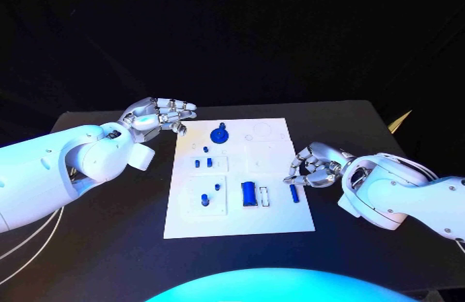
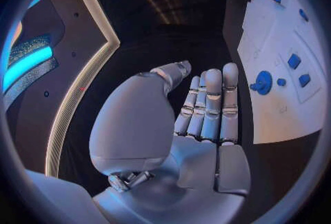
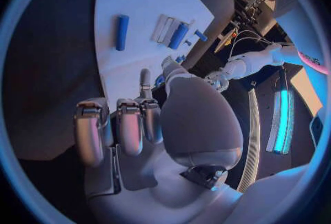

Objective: Assemble the parts on the task board

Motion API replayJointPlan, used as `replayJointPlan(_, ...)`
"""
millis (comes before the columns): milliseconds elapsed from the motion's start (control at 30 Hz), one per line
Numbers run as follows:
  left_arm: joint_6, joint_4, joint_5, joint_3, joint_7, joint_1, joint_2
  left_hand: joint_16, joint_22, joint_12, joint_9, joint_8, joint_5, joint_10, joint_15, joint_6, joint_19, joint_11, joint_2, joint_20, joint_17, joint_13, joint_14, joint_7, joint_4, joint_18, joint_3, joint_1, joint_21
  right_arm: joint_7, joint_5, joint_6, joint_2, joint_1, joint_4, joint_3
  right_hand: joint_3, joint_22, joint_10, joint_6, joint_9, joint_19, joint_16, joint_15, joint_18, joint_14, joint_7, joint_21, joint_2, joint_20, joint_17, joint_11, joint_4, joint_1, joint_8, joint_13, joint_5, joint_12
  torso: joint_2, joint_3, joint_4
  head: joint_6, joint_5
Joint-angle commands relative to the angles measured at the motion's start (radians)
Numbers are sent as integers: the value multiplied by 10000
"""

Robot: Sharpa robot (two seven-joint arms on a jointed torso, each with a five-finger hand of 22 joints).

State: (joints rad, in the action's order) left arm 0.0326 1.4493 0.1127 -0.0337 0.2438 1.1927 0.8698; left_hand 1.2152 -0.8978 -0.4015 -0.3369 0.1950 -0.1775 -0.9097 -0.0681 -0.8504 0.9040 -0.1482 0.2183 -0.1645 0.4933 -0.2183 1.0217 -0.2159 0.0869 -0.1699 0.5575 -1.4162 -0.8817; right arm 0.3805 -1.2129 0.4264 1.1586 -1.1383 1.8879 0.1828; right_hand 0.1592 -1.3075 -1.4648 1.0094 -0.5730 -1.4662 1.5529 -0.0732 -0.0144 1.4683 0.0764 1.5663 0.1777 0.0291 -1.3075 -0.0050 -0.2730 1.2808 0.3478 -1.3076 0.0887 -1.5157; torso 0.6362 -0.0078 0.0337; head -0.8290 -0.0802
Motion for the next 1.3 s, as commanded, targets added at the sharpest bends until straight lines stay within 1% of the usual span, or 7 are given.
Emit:
replayJointPlan(33,-77,37,-59,5,179,3,-24,-24,1,-47,-10,-2,5,94,-49,73,-6,1,-14,-33,-17,13,-54,26,-27,-141,51,-40,43,215,-909,-356,124,50,-45,12,-53,-2633,-850,-37,11,-1046,-10,79,144,913,20,45,33,97,-2067,57,-31,43,-43,-2369,-67,34,12,9,-3,27,-82)
replayJointPlan(500,-112,42,-59,1,170,3,-3,-24,1,-47,-10,-2,5,94,-49,73,-6,1,-14,-33,-17,13,-54,26,-27,-141,51,-40,43,930,-1631,-590,5,656,-268,38,-411,-2633,-843,235,-40,-1046,-12,50,144,912,-48,45,13,99,-2067,8,-192,-287,-10,-2361,-213,59,23,14,39,13,-109)
replayJointPlan(833,-126,50,-59,0,157,3,34,-24,1,-47,-10,-2,5,94,-49,73,-6,1,-14,-33,-17,13,-54,26,-27,-141,51,-40,43,1154,-1837,-627,-245,763,-448,40,-512,-2633,-839,289,-58,-1046,-18,38,144,910,-70,45,-36,91,-2054,-7,-194,-399,4,-2356,-206,72,14,3,34,-25,-69)
replayJointPlan(1000,-157,53,-59,-1,141,3,36,-24,1,-47,-10,-2,5,94,-49,73,-6,1,-14,-33,-17,13,-54,26,-27,-141,51,-40,43,1240,-1918,-686,-446,815,-568,41,-539,-2633,-844,338,-74,-1046,-16,29,144,911,-87,45,-72,85,-2059,-22,-191,-425,27,-2361,-198,62,16,3,32,-99,-76)
replayJointPlan(1133,-178,55,-59,-1,132,3,33,-24,1,-47,-10,-2,5,94,-49,73,-6,1,-14,-33,-17,13,-54,26,-27,-141,51,-40,43,1327,-2051,-760,-598,872,-670,41,-544,-2633,-846,363,-82,-1046,-18,23,144,910,-99,45,-96,81,-2054,-30,-186,-424,40,-2364,-192,55,13,-1,37,-87,-81)
replayJointPlan(1200,-181,56,-59,-1,128,3,36,-24,1,-47,-10,-2,5,94,-49,73,-6,1,-14,-33,-17,13,-54,26,-27,-141,51,-40,43,1403,-2174,-836,-691,921,-753,41,-536,-2633,-846,385,-93,-1046,-14,12,144,913,-115,45,-132,73,-2068,-44,-168,-385,52,-2364,-170,56,14,2,42,-35,-69)
replayJointPlan(1300,-181,56,-59,-1,125,3,41,-24,1,-47,-10,-2,5,94,-49,73,-6,1,-14,-33,-17,13,-54,26,-27,-141,51,-40,43,1499,-2318,-968,-783,992,-831,42,-525,-2633,-848,396,-105,-1046,-17,-2,144,911,-130,45,-145,61,-2060,-59,-143,-296,58,-2365,-148,53,17,9,45,-104,-48)
